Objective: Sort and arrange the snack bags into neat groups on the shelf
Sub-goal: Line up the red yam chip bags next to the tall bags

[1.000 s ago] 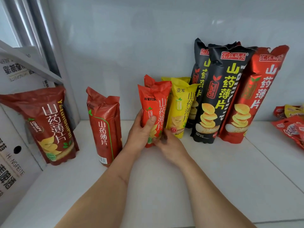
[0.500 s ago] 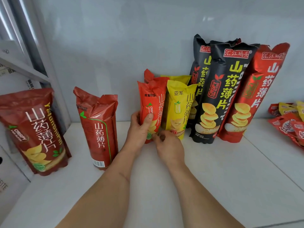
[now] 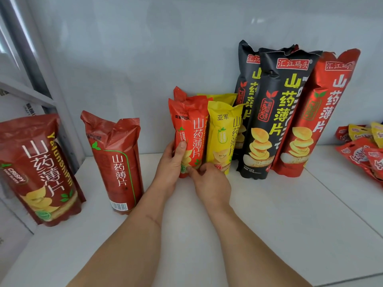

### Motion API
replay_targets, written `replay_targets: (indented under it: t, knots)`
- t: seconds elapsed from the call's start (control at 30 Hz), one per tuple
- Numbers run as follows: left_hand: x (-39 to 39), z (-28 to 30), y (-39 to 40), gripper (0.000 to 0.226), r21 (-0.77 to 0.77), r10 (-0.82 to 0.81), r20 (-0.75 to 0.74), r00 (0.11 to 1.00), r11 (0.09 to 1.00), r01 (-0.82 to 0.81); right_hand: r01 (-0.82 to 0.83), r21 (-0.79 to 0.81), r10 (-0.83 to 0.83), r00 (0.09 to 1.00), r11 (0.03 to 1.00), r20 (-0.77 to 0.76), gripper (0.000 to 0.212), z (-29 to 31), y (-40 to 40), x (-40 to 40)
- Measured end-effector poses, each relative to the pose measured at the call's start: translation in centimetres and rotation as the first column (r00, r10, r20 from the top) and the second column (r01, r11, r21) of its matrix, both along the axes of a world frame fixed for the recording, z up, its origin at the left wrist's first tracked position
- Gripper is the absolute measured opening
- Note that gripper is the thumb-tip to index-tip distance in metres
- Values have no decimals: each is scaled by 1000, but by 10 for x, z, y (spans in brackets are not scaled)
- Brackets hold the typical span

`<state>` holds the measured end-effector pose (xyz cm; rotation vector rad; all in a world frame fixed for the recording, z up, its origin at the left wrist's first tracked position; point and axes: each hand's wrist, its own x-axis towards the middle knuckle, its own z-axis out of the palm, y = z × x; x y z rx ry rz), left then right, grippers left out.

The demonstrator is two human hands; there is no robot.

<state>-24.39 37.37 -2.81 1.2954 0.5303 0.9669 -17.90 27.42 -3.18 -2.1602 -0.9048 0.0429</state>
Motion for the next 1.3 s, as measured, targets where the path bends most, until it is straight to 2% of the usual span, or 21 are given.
replay_targets:
  t: [0.07,0.23,0.37,0.43,0.47,0.6,0.7,0.83,0.9,0.97,1.03,1.1,1.2,1.3]
  knots:
    - [-1,2,-3,62,1,16,-10,1000,1000,-16,7,-13,-7,1000,1000,9,37,1,0,0]
    - [-11,5,-15,68,49,65,-107,992,997,-60,-21,16,22,1000,1000,-10,36,0,-5,-1]
    - [-30,6,-32,65,147,148,-283,948,983,-110,-66,2,66,998,998,23,31,2,-17,-6]
    - [-41,6,-43,75,221,195,-387,901,968,-115,-90,-13,91,995,996,44,25,2,-24,-8]
    - [-48,8,-50,74,244,211,-430,878,963,-113,-110,-4,110,992,994,57,23,3,-28,-10]
    - [-77,9,-75,47,362,338,-506,793,918,-161,-252,143,239,966,957,98,19,3,-38,-21]
    - [-103,7,-94,34,430,402,-504,764,884,-182,-320,234,311,947,918,72,19,6,-41,-33]
    - [-139,6,-107,24,509,528,-438,727,813,-283,-373,344,414,909,862,-50,24,10,-45,-57]
    - [-155,3,-105,21,538,609,-367,704,756,-373,-430,349,487,869,832,-89,34,11,-42,-70]
    - [-171,0,-98,21,567,705,-264,658,665,-485,-481,319,541,831,816,-132,52,12,-36,-84]
    - [-185,0,-89,27,570,801,-149,580,548,-611,-499,298,561,808,814,-179,72,10,-28,-98]
    - [-198,5,-78,39,490,861,-84,502,475,-731,-498,303,569,789,813,-230,87,9,-20,-111]
    - [-214,8,-58,58,379,891,-153,427,452,-808,-461,339,560,766,820,-314,103,5,-9,-122]
    - [-222,7,-38,77,338,887,-168,429,461,-821,-452,350,562,751,820,-346,107,1,1,-127]
